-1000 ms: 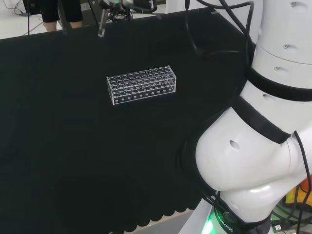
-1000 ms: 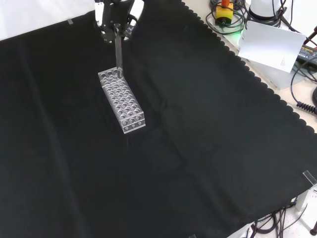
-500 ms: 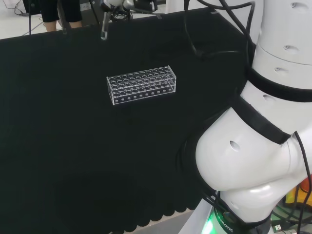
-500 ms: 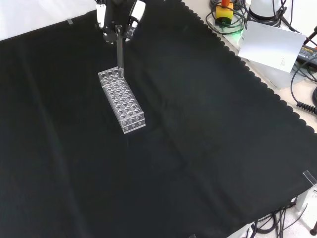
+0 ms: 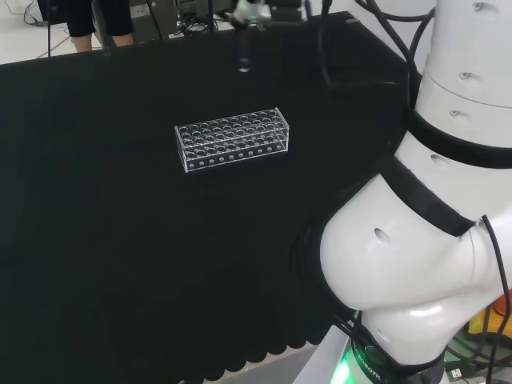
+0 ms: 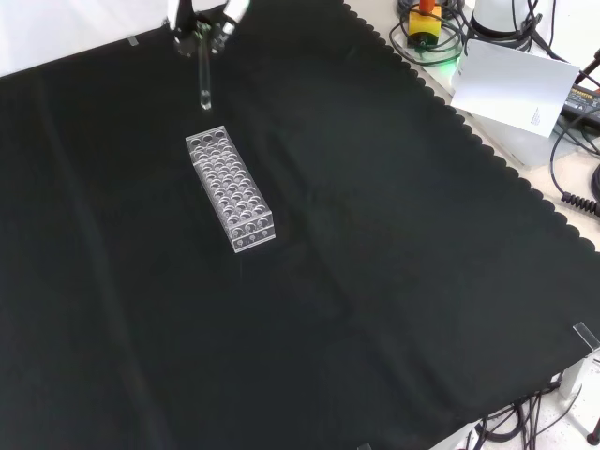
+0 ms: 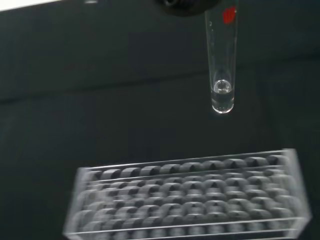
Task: Shake the test tube.
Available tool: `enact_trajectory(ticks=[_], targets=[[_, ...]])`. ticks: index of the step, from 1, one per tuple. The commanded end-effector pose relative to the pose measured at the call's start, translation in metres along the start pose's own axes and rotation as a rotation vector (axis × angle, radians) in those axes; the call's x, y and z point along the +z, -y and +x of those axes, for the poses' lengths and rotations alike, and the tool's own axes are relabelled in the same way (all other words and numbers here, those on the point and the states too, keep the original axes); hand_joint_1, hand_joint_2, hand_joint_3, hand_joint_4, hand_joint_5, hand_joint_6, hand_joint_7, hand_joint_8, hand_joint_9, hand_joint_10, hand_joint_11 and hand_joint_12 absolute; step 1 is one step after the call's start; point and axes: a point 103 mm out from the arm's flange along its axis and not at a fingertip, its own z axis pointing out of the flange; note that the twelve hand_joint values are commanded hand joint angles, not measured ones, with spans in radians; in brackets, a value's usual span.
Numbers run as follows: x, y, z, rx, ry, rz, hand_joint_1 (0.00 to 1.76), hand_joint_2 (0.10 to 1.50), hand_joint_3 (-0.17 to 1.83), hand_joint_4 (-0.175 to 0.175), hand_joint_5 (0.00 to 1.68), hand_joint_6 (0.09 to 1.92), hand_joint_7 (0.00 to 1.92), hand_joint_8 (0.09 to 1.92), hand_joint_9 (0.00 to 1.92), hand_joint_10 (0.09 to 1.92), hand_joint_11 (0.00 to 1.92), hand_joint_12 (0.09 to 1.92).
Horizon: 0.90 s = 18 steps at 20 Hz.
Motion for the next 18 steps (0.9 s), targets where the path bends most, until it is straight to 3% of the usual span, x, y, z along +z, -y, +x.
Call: enact_trajectory(ticks=[1, 5, 9, 13, 18], targets=[[-0.018, -0.001, -0.081, 0.175, 0.111, -0.023, 1.40, 1.08, 0.00, -0.175, 1.00, 0.60, 1.06, 1.13, 1.02, 1.04, 1.28, 0.95], [-0.031, -0.001, -0.103, 0.221, 0.146, -0.040, 1.40, 1.08, 0.00, -0.175, 1.00, 0.60, 1.06, 1.13, 1.02, 1.04, 1.28, 0.95], [-0.034, -0.003, -0.104, 0.220, 0.141, -0.046, 1.40, 1.08, 0.00, -0.175, 1.00, 0.60, 1.06, 1.13, 1.02, 1.04, 1.28, 0.95], [-0.021, -0.010, -0.082, 0.163, 0.125, -0.022, 1.40, 1.08, 0.00, -0.175, 1.00, 0.60, 1.06, 1.13, 1.02, 1.04, 1.28, 0.95], [-0.003, -0.021, -0.032, 0.083, 0.048, -0.003, 1.40, 1.08, 0.00, -0.175, 1.00, 0.60, 1.06, 1.13, 1.02, 1.04, 1.28, 0.95]])
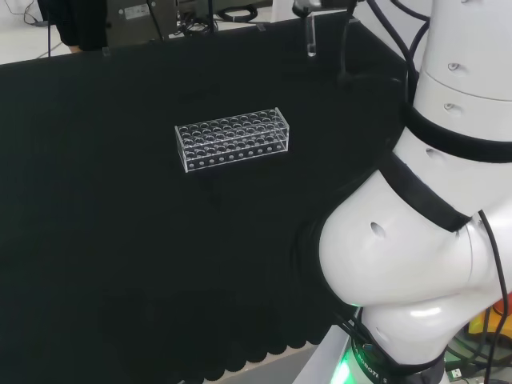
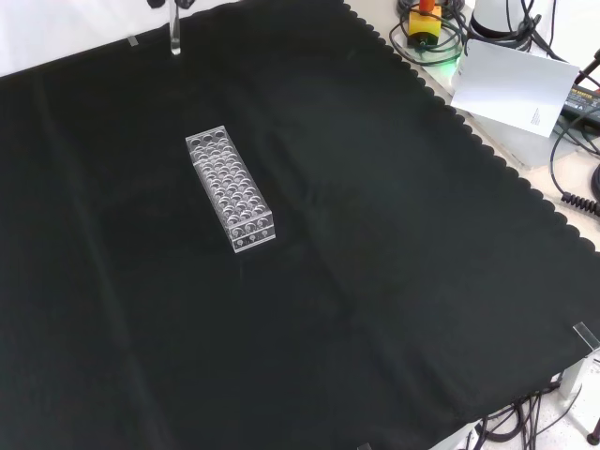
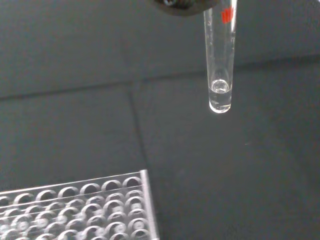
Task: Shake the test tube.
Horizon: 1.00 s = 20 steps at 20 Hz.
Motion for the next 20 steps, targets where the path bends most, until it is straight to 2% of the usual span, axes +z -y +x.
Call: enact_trajectory(ticks=[1, 8, 11, 15, 20], targets=[[0.014, -0.003, 0.062, -0.100, -0.086, 0.026, 1.40, 1.08, 0.00, -0.175, 1.00, 0.60, 1.06, 1.13, 1.02, 1.04, 1.28, 0.95], [0.013, -0.002, 0.150, -0.246, -0.210, 0.037, 1.40, 1.08, 0.00, -0.175, 1.00, 0.60, 1.07, 1.13, 1.02, 1.03, 1.28, 0.95], [0.010, 0.001, 0.175, -0.289, -0.270, 0.043, 1.40, 1.08, 0.00, -0.175, 1.00, 0.60, 1.07, 1.13, 1.02, 1.03, 1.28, 0.95], [0.007, 0.002, 0.193, -0.327, -0.279, 0.047, 1.40, 1.08, 0.00, -0.175, 1.00, 0.60, 1.07, 1.13, 1.02, 1.03, 1.28, 0.95], [0.009, -0.004, 0.185, -0.310, -0.248, 0.050, 1.40, 1.08, 0.00, -0.175, 1.00, 0.60, 1.07, 1.13, 1.02, 1.03, 1.28, 0.95]])
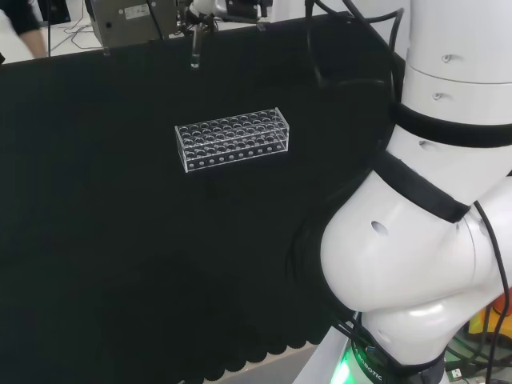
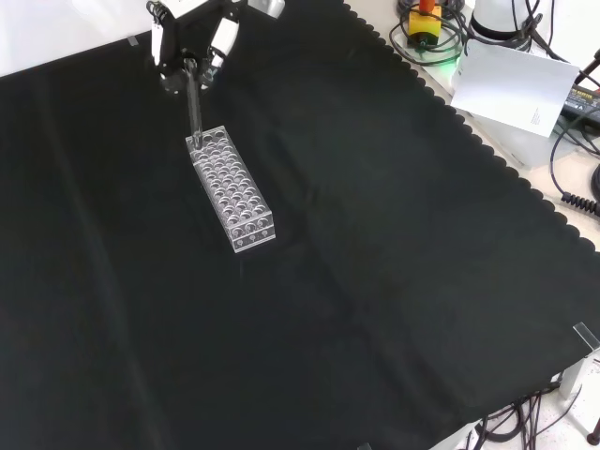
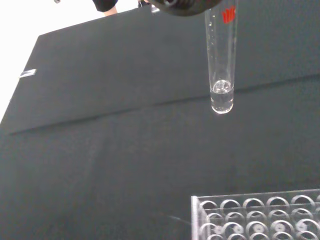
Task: Shake the test tube.
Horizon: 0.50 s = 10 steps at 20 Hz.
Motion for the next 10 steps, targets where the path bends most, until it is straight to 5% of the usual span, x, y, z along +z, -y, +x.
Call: enact_trajectory(ticks=[1, 10], targets=[[0.003, -0.003, -0.003, 0.002, 0.024, 0.016, 1.40, 1.08, 0.00, -0.175, 1.00, 0.60, 1.07, 1.13, 1.02, 1.03, 1.28, 0.95], [-0.008, 0.006, -0.091, 0.178, 0.119, 0.018, 1.40, 1.08, 0.00, -0.175, 1.00, 0.60, 1.07, 1.12, 1.03, 1.03, 1.28, 0.95]])
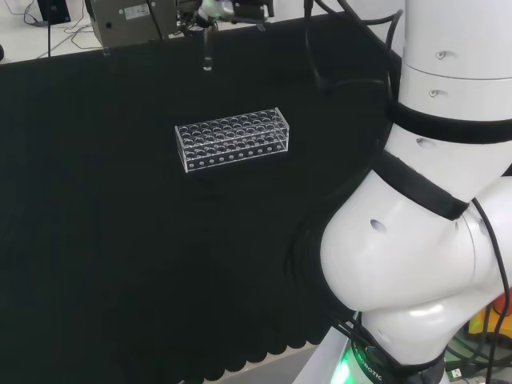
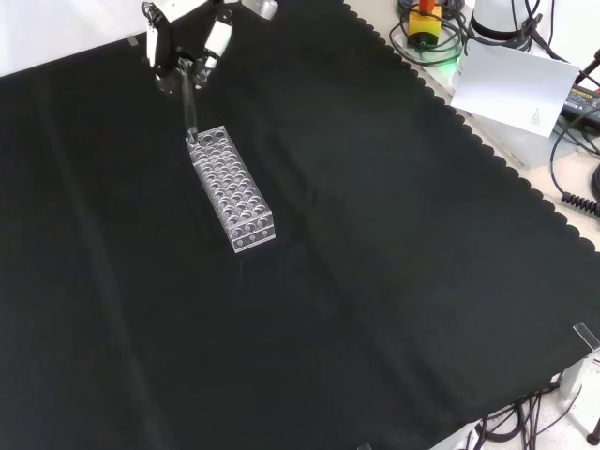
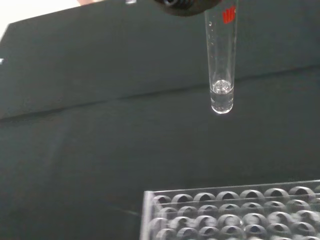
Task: Shake the test tube.
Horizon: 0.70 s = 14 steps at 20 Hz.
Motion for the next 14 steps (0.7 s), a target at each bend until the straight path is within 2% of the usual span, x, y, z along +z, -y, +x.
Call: enact_trajectory(ticks=[1, 7, 14], targets=[[-0.006, 0.005, -0.065, 0.130, 0.062, 0.001, 1.40, 1.08, 0.00, -0.175, 1.00, 0.60, 1.07, 1.12, 1.03, 1.03, 1.28, 0.95], [-0.020, 0.010, -0.108, 0.199, 0.099, -0.015, 1.40, 1.08, 0.00, -0.175, 1.00, 0.60, 1.07, 1.12, 1.03, 1.03, 1.28, 0.95], [-0.028, 0.015, -0.130, 0.230, 0.110, -0.020, 1.40, 1.08, 0.00, -0.175, 1.00, 0.60, 1.07, 1.12, 1.03, 1.03, 1.28, 0.95]])
